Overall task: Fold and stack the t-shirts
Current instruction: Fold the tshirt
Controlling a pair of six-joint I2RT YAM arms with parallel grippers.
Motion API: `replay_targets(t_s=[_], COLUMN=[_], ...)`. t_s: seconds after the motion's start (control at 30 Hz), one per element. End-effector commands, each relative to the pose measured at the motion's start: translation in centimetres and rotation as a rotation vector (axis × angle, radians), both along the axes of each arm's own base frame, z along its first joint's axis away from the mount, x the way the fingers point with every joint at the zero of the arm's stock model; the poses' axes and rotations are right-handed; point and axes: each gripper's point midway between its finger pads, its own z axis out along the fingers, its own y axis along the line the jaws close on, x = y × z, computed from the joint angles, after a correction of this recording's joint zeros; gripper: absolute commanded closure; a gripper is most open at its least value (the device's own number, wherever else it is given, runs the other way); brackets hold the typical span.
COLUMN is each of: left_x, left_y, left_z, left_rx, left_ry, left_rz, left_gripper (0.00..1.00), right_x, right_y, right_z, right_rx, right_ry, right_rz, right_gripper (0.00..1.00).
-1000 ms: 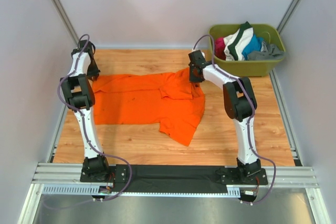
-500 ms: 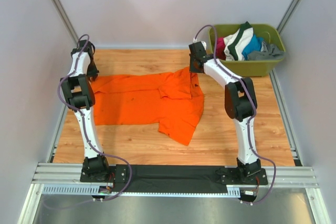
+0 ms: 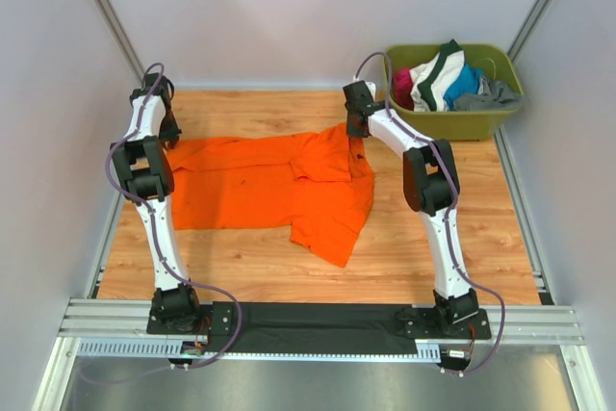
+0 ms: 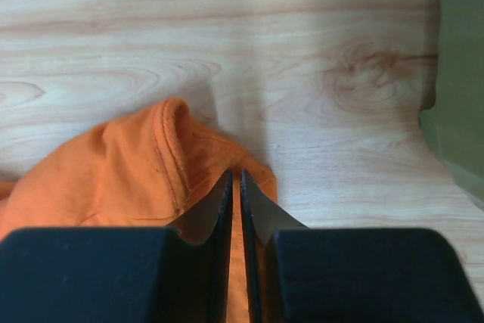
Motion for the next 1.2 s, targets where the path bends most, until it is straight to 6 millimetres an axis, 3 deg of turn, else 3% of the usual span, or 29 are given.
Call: replay_targets(t_s=[0.0,0.17,0.43,0.57,0.73,1.17], left_x=[0.7,0.7,0.7,0.6,0.8,1.5], left_y=[0.5,0.5,1.0,1.2,1.3,1.2], left_z=[0.2,0.2,0.4,0.3,0.2,0.2], left_rx=[0.002,0.001,0.029,0.041,0.042,0.034], left_ry=[-0.013,-0.012,-0.005,0.006,0.011,-0.004], left_rz=[-0.017,-0.023,-0.025,-0.029,-0.033,-0.052], left_gripper=[0.71,0.71,0.71,0.7,0.71,0.7], right_x=[1.2,0.9,-0.4,-0.3,-0.2,0.2], right_y=[0.5,0.8,-2.0,-4.0,-5.1,-3.6], right_z=[1.7,0.1,-2.8,-2.9,-3.0,-2.3], right_rx=[0.034,0.045,-0.073,-0.083,-0.086,-0.022], right_ry=[-0.049,-0.016,0.065,0.071,0.073,0.055], right_rz=[0.004,0.013,-0.01,-0.049,-0.064,-0.008], right_gripper=[0.92,0.96,1.0,1.0,1.0,1.0])
